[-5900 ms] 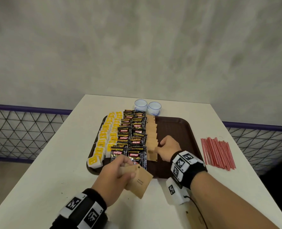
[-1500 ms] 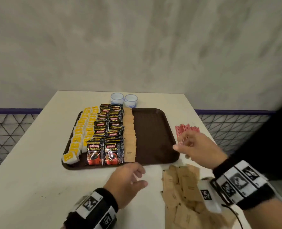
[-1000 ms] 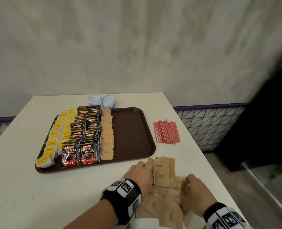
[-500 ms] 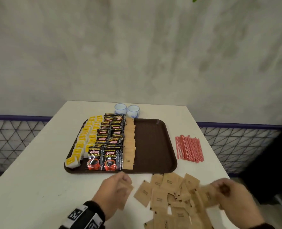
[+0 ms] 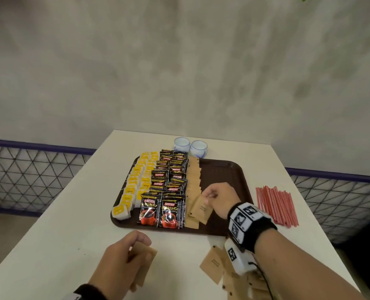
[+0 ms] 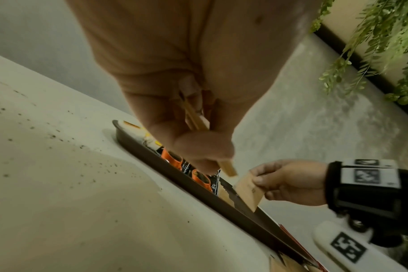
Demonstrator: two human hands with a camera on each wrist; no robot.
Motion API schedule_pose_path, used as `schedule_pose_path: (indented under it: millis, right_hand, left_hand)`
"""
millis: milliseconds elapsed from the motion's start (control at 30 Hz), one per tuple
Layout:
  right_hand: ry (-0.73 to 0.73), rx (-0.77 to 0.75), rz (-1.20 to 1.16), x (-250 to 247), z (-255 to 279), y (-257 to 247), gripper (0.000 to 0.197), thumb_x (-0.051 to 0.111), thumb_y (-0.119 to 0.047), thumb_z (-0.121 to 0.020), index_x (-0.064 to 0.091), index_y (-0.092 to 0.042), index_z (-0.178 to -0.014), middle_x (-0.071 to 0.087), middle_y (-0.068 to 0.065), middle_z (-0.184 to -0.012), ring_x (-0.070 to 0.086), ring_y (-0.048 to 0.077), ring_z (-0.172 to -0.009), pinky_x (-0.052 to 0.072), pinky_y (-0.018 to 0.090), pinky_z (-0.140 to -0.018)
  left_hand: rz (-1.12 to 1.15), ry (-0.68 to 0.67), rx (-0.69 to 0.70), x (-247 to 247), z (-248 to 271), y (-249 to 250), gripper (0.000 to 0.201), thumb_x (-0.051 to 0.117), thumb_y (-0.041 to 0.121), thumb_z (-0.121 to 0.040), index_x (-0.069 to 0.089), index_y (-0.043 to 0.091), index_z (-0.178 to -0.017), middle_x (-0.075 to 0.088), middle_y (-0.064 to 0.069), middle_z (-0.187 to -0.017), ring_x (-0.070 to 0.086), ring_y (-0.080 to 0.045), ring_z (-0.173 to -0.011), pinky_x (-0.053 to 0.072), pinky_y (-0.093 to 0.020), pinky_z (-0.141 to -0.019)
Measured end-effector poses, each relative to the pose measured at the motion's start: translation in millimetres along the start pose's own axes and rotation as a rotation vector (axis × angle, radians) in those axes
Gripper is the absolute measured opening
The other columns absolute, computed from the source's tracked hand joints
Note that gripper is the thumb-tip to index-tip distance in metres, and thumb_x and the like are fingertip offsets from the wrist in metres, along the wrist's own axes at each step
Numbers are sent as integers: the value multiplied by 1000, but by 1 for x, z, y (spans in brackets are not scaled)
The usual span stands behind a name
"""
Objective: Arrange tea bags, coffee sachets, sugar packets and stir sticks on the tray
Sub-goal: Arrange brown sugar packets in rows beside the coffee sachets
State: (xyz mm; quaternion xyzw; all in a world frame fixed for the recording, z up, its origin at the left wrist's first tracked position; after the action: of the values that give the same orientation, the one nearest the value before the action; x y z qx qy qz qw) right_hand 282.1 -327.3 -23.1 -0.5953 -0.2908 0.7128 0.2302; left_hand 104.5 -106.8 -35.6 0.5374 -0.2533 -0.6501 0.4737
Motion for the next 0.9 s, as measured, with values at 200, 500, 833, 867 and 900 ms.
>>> schedule_pose_path:
  millis: [200,500,833,867,900]
  right_hand:
    - [-102,34,107,36,-17,-3,36,63,4,-82,58,-25,-62,59,-8,-71,55,5,-65,40,9,-55]
    - [-108,29,83,47,-14,-5,14,69,-7,-83,72,-13,-96,56,-12,-79,53,5,-78,39,11,-72]
    - [-130,-137,-67,25,41,-23,14,70,-22,-84,66,-30,-95,61,-11,-93,54,-1,-77,42,15,-73]
    - [-234,-135,-172,34,55,-26,17,71,-23,-83,67,-28,-99,63,-10,-90,57,0,-76,44,16,-70]
    - [-334,-121,-284,44,70,-29,19,72,-22,-82,67,-26,-100,65,-7,-88,59,3,-75,46,19,-68]
  left_hand:
    - [-78,-6,-50,-9,-6,-8,16,62,13,-87,60,29,-91,66,-3,-88,65,-24,-63,54,-25,-48]
    - [-75,-32,-23,-9,-18,-11,17,60,12,-89,58,29,-92,63,-4,-91,60,-20,-58,51,-23,-44]
    - [-35,-131,140,19,-33,24,44,57,-6,-85,52,36,-98,62,1,-90,67,-18,-65,57,-25,-56]
    - [-11,-138,165,23,-34,30,47,57,-9,-83,55,36,-98,63,0,-91,66,-17,-67,58,-27,-58]
    - [9,-142,197,28,-36,35,51,57,-11,-80,57,35,-99,62,0,-93,64,-17,-70,58,-29,-59]
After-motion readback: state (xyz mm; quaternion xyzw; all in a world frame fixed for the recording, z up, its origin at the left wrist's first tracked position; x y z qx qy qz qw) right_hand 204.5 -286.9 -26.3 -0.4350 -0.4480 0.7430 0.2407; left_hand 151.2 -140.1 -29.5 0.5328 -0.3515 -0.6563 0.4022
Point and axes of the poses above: each hand's wrist, its own z-axis away from the middle knuckle, its own x-axis out of the palm, y = z × x, the point moved 9 cm from there along -z, towards the middle knuckle
